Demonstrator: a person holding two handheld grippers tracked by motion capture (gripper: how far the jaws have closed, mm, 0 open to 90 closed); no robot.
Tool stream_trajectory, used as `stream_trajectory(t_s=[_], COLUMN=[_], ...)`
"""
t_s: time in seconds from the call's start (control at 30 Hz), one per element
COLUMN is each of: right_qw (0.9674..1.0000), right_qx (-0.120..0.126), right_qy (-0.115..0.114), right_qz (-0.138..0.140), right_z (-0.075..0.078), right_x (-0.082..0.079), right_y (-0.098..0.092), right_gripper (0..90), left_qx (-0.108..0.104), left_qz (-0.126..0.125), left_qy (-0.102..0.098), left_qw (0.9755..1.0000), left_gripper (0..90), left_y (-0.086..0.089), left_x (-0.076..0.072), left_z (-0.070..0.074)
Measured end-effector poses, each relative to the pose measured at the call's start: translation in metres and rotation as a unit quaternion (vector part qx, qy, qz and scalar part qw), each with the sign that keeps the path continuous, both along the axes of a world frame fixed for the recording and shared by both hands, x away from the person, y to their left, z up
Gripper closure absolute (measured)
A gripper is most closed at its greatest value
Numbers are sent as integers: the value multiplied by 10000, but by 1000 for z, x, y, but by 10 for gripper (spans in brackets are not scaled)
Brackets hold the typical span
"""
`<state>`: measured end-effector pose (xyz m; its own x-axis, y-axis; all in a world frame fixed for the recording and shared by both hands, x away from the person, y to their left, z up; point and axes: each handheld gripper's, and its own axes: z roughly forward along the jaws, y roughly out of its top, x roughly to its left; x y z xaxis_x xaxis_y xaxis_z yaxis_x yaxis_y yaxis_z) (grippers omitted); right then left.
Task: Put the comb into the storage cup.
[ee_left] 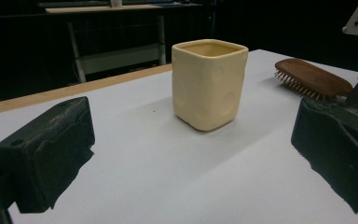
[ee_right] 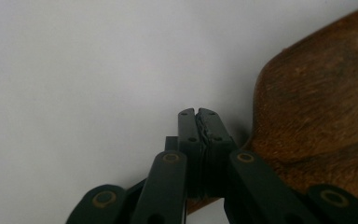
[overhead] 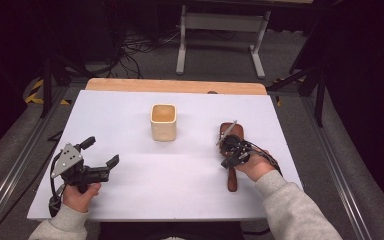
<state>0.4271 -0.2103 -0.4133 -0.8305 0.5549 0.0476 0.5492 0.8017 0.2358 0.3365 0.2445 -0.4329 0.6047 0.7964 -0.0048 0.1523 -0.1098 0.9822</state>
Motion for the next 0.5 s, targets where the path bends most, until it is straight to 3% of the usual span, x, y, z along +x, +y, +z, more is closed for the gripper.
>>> stream_trajectory(t_s=[0.27,0.5], right_qw=[9999,9979], right_qx=[59,497], right_qy=[-70,-342], right_qz=[-88,-227], right_z=[0,11], right_x=[-5,-16], right_y=[-10,-12], right_gripper=[859,742], left_qx=[7,203], left_qz=[62,-207], left_qy=[-178,-324], left_qw=[9998,9991], left_gripper=[1,1], left_y=[1,2], left_x=[-3,-7], left_z=[0,-1])
